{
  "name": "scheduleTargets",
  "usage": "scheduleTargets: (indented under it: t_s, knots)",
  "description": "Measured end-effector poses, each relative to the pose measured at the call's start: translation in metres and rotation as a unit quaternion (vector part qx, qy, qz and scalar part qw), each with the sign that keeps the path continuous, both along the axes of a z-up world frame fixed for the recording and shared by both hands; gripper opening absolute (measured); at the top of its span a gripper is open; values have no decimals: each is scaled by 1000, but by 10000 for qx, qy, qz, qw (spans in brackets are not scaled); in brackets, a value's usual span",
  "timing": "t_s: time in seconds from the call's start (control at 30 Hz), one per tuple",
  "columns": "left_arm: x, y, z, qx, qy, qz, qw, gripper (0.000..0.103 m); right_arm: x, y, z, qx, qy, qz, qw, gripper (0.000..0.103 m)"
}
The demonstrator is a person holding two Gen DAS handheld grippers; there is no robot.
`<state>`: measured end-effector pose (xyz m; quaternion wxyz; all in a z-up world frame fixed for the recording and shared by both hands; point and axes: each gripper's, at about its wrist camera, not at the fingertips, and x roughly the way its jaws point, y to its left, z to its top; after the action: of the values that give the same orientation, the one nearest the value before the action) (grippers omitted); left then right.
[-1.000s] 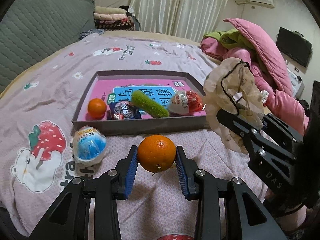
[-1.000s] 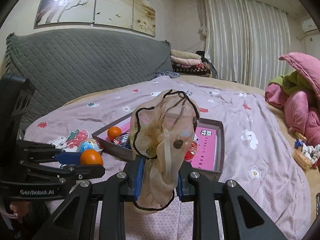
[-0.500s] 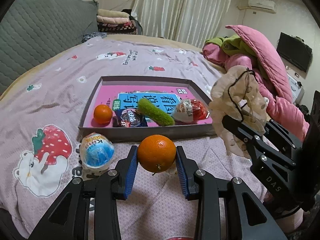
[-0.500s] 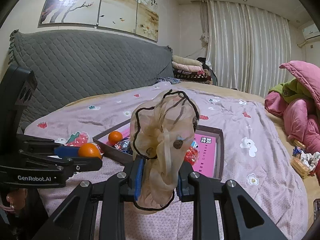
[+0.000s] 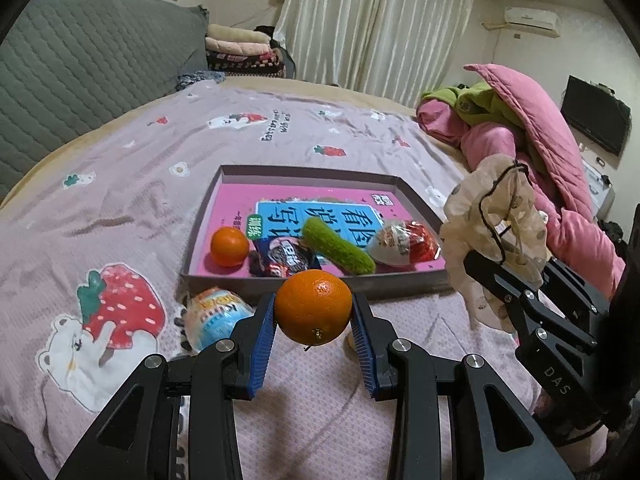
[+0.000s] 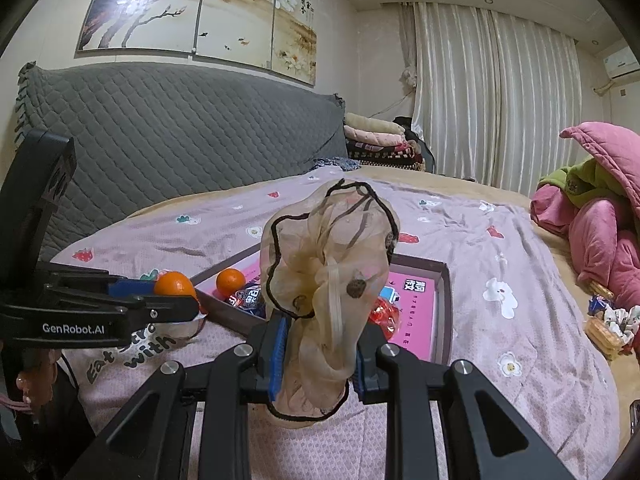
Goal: Organize objects
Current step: 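Lift the scrunchie with the right tool while left tool grasps and lifts the orange, then carry the orange and beige scrunchie over the grey box, lowering the orange inside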
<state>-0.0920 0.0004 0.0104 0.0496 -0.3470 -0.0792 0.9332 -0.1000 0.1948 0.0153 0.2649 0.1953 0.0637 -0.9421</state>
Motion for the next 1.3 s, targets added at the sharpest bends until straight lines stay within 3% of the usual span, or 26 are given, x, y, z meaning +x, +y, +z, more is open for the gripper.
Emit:
scheduleTargets:
  t_s: [0.63,1.3]
  knots:
    - [-23,-34,-13,168,-97,273,9994,38,-20,1,-2,-35,-58,-195,9998,27]
    - [-62,-32,-19,83,-105,203,9997,38,-47,16,3,-91,-58,-566,9983,27]
